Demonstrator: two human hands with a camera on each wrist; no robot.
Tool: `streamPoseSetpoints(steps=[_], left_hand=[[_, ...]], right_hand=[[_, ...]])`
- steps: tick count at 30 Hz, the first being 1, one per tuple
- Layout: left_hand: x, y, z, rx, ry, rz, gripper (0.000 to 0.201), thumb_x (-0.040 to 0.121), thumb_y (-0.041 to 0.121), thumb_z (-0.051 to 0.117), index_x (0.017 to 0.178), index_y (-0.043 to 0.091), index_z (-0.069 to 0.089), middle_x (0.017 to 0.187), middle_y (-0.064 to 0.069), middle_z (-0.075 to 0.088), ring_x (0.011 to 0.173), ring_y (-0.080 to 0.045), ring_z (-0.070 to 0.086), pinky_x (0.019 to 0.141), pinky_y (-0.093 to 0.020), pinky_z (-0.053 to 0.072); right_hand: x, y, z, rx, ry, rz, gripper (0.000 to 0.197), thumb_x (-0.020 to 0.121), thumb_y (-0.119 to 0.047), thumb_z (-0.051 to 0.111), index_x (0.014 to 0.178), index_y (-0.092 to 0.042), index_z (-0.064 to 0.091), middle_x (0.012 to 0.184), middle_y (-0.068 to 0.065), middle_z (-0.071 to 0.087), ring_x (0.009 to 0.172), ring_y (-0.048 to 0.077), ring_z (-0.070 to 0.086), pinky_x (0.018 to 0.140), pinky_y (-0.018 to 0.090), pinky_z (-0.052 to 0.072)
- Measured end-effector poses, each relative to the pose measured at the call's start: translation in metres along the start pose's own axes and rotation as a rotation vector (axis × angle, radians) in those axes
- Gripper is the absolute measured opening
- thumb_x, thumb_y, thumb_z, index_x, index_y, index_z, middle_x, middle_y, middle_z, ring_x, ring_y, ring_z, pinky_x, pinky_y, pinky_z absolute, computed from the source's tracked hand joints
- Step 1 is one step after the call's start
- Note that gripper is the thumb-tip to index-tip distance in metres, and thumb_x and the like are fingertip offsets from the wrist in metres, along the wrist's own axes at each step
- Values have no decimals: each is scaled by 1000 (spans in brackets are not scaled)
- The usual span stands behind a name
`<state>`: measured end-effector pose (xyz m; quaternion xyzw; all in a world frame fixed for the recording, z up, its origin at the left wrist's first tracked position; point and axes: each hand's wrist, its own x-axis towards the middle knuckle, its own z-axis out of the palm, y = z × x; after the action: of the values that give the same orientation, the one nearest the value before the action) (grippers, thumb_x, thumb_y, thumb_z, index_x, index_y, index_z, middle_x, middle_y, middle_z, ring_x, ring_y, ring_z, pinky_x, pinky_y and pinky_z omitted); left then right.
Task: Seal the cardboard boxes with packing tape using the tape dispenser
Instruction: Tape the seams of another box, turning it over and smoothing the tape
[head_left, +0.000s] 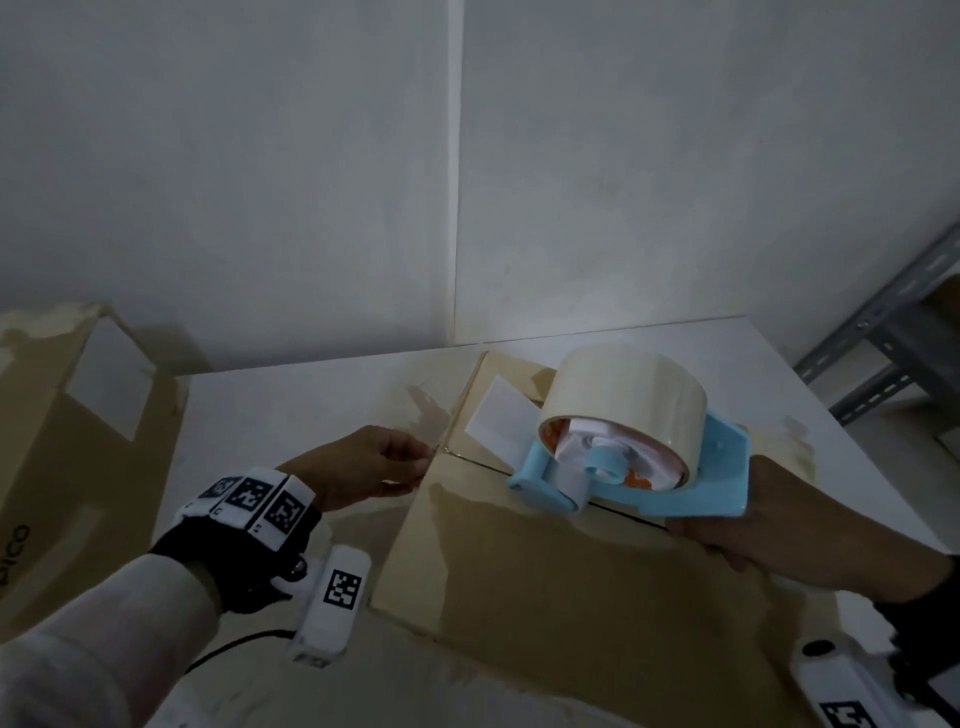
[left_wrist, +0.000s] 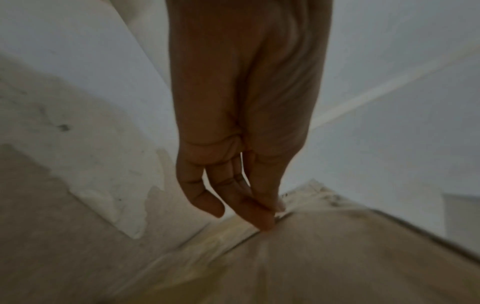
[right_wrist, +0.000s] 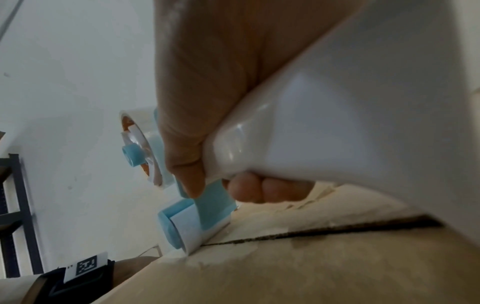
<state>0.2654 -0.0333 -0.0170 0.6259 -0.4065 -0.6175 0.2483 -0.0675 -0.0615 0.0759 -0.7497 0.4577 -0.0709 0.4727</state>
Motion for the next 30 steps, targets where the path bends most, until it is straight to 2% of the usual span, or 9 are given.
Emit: streamPoseSetpoints(steps=[4, 8, 11, 13, 16, 20, 24, 27, 30], left_hand=[[0, 3, 1, 53, -3, 60, 9, 87, -1, 55, 92, 7, 58, 89, -12, 63, 75, -11, 64, 64, -15, 54], [1, 7, 0, 93, -30, 63, 37, 83, -7, 57, 113, 10, 42, 87, -15, 62, 78, -20, 60, 61, -15, 53], [-1, 5, 5, 255, -50, -1, 40, 85, -1, 57, 117, 14, 37, 102, -15, 57, 83, -21, 59, 62, -18, 53], [-6, -1, 12, 324, -91, -92, 36, 90, 8, 53, 122, 15, 36, 119, -14, 54, 96, -23, 58, 65, -19, 52], [-11, -6, 17, 339, -114, -207, 32, 97, 25, 40, 128, 17, 36, 123, -12, 55, 103, -23, 57, 73, -26, 51], [-16, 8, 5, 328, 72, -89, 35, 97, 20, 41, 130, 11, 42, 123, -9, 57, 105, -18, 56, 89, -33, 44], [-40, 31, 21, 126, -53, -18, 45, 90, 50, 30, 128, 29, 46, 126, 10, 57, 109, 0, 57, 87, -16, 46], [-49, 35, 36, 216, -132, -36, 25, 94, 39, 35, 118, 40, 37, 104, 19, 57, 85, 4, 62, 64, -10, 51], [-48, 32, 37, 174, -101, -43, 32, 96, 36, 33, 128, 34, 35, 102, 17, 57, 88, 1, 60, 68, -12, 53]], right_hand=[[0, 1, 1, -7, 7, -33, 42, 55, -69, 67, 64, -28, 62, 65, 7, 65, 43, 4, 50, 42, 18, 41], [3, -1, 2, -17, -4, -60, 14, 72, -41, 70, 62, -36, 61, 62, 2, 65, 43, 3, 51, 42, 19, 41], [5, 3, 1, -70, -2, -76, 33, 81, -15, 64, 61, -41, 61, 56, -6, 63, 42, 3, 51, 41, 19, 41], [3, -2, 3, -51, 2, -44, 13, 74, -41, 69, 63, -38, 61, 58, -2, 64, 42, 3, 50, 42, 19, 40], [3, 2, 3, -68, 27, -25, 45, 54, -74, 60, 63, -30, 61, 55, 5, 60, 43, 5, 48, 43, 19, 40], [5, -1, 2, -50, 8, -26, 27, 80, -23, 64, 56, -35, 59, 50, 2, 57, 41, 5, 46, 43, 21, 38], [3, -2, 2, -23, 7, 11, 21, 80, -17, 65, 60, -23, 59, 50, 3, 55, 42, 8, 46, 42, 20, 37], [4, -1, 1, -5, 0, 19, 21, 80, -16, 64, 61, -21, 58, 52, 3, 54, 43, 9, 46, 42, 22, 37], [3, -2, 2, 18, 1, 31, 8, 80, -15, 64, 73, -11, 61, 53, 2, 53, 43, 7, 46, 42, 21, 37]])
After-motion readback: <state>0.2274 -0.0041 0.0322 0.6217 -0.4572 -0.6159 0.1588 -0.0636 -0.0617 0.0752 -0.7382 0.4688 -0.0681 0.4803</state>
